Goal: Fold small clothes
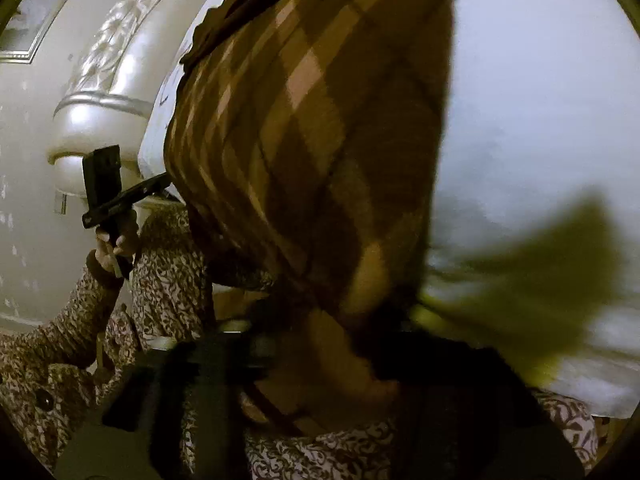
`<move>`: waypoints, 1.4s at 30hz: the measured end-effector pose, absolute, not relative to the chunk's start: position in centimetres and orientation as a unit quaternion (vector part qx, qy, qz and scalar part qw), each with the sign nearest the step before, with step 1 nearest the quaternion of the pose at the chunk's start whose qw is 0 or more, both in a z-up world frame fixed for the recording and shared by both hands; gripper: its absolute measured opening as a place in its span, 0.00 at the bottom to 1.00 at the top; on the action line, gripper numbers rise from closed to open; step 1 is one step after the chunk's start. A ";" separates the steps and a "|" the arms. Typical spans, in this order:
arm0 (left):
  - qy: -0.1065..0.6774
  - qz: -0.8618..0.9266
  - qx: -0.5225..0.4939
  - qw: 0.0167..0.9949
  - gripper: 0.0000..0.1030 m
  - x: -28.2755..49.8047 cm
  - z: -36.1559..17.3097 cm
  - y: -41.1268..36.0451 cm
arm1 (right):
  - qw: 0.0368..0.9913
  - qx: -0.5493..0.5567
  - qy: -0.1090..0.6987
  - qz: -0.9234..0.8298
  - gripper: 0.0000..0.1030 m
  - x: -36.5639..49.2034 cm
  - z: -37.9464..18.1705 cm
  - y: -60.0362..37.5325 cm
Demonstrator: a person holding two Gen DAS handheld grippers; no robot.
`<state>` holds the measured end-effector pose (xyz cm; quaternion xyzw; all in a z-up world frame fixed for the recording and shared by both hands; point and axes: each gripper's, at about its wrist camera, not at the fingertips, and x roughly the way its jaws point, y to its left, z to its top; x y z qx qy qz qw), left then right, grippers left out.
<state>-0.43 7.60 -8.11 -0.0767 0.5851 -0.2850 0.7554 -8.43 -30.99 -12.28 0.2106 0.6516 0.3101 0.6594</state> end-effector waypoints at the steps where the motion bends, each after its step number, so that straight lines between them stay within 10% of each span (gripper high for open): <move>1: 0.595 -0.289 -0.082 0.745 0.20 -0.5 -8.5 7.3 | 0.660 0.208 0.652 0.308 0.12 -8.4 -12.3 -30.8; 23: 0.505 -0.309 -0.238 0.770 0.07 6.7 -2.5 9.2 | 0.682 0.421 0.473 0.366 0.04 -3.5 -5.8 -36.9; 34: 0.541 -0.244 -0.240 0.768 0.07 12.9 -7.2 10.0 | 0.686 0.461 0.495 0.267 0.04 2.8 -11.8 -38.3; 42: 0.520 -0.250 -0.253 0.777 0.13 11.1 -5.3 11.7 | 0.684 0.493 0.470 0.261 0.34 1.2 -10.7 -39.8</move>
